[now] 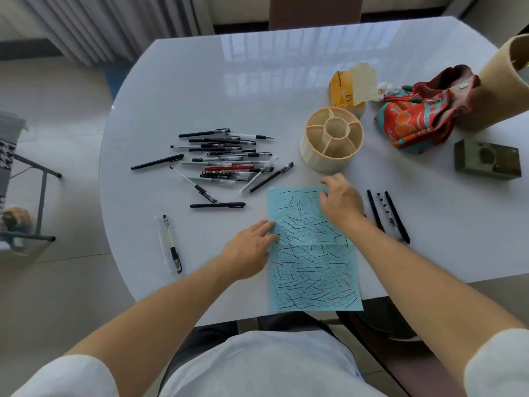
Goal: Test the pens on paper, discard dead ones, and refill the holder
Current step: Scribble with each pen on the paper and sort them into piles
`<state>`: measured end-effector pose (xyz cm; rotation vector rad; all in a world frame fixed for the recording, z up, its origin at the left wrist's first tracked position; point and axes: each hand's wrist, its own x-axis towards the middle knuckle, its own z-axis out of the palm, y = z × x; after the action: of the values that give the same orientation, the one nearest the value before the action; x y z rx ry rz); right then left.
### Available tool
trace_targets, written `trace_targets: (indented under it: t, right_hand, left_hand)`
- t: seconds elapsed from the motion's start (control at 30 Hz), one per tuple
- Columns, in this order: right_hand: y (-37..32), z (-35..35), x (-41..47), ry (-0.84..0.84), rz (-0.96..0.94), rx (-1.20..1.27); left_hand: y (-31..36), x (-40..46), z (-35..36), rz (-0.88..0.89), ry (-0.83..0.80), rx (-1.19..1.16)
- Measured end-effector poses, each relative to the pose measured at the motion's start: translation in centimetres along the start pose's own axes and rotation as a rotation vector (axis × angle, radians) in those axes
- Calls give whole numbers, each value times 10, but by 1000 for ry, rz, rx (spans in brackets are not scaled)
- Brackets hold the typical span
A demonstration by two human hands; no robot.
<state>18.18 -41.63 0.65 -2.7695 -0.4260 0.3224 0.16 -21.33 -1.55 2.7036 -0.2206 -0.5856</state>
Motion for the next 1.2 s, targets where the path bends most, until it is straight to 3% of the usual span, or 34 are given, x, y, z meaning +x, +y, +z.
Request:
trace_targets:
  t: [0.17,0.33,0.47,0.67,0.8,0.9,1.0,1.2]
  right_hand:
    - [-77,22,41,-106,-287,-45]
    - [-94,42,51,-157,-325,-312]
    - [-80,34,44,-135,-339,-301]
    - [-46,7,-5,29,-110,307]
    - [-35,9,-55,-149,231,940]
    - [-35,14,-79,-250,351,1251]
    - [-39,17,-94,-298,394,1364]
    - [-41,12,-99,-224,408,1288]
  left_hand:
    - [0,-5,1,5,-23,-7]
    - [-3,-12,4,5,-29,-5]
    - [-4,-14,4,4,-31,4]
    - [0,-8,-4,16,17,-10]
    - [11,-3,-14,-13,194,-214]
    - [24,2,-26,-68,85,-401]
    - [33,5,-36,-59,16,-393]
    - [34,3,-47,-142,24,-398]
